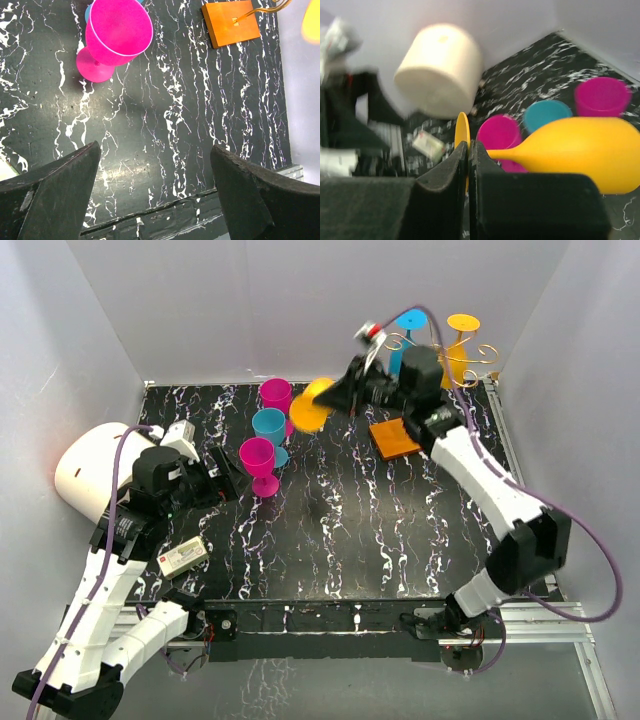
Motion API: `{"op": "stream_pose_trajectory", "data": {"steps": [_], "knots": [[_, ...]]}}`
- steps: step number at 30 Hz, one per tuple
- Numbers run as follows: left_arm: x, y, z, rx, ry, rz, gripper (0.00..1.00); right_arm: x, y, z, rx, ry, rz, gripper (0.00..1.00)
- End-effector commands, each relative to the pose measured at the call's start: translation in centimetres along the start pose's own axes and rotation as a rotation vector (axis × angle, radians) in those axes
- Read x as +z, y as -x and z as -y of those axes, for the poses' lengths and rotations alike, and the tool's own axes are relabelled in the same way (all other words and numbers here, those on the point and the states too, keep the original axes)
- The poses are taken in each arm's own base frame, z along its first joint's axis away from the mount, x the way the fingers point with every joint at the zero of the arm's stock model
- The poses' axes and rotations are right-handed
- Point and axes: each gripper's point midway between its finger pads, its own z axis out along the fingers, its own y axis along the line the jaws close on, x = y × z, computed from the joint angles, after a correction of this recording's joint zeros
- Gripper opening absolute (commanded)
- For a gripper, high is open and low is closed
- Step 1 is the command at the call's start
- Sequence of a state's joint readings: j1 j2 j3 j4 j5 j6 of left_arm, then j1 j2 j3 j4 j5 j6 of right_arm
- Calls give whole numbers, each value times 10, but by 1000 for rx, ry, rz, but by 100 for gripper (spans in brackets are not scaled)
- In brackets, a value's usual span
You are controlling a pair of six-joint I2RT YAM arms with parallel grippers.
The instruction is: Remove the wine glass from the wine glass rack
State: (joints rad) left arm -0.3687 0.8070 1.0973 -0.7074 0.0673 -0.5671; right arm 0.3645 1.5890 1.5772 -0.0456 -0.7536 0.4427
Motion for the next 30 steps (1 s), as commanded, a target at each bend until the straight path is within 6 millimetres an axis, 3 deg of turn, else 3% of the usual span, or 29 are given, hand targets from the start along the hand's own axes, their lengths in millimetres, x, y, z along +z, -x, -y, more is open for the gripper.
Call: {"op": "stream_pose_trajectory", "data": {"steps": [1, 2, 4, 8, 12, 18, 21, 24, 30], "knots": [[-12, 7, 1, 16, 4, 30, 90, -30, -17, -85, -717, 238, 68, 0], [-14, 8, 0, 19, 9, 39, 90, -41, -22, -97, -815, 258, 96, 0], [-18, 9, -1, 19, 16, 54, 90, -57, -43, -103, -1020, 283, 113, 0], [-20, 10, -2, 15, 14, 64, 90, -83, -109, -99, -1417, 412, 28, 0], [-18, 9, 8, -1, -33, 50, 90, -98, -163, -90, -1592, 474, -81, 0], [-22, 11, 37, -46, -166, 22, 92, -121, -242, -77, -1861, 576, -341, 0], [-22, 14, 49, -76, -212, 14, 92, -132, -260, -78, -2018, 573, -321, 0], [-17, 12, 60, -97, -260, -30, 93, -142, -261, -73, -2194, 556, -319, 0], [2, 2, 77, -126, -342, -141, 92, -148, -261, -68, -2311, 524, -375, 0]]}}
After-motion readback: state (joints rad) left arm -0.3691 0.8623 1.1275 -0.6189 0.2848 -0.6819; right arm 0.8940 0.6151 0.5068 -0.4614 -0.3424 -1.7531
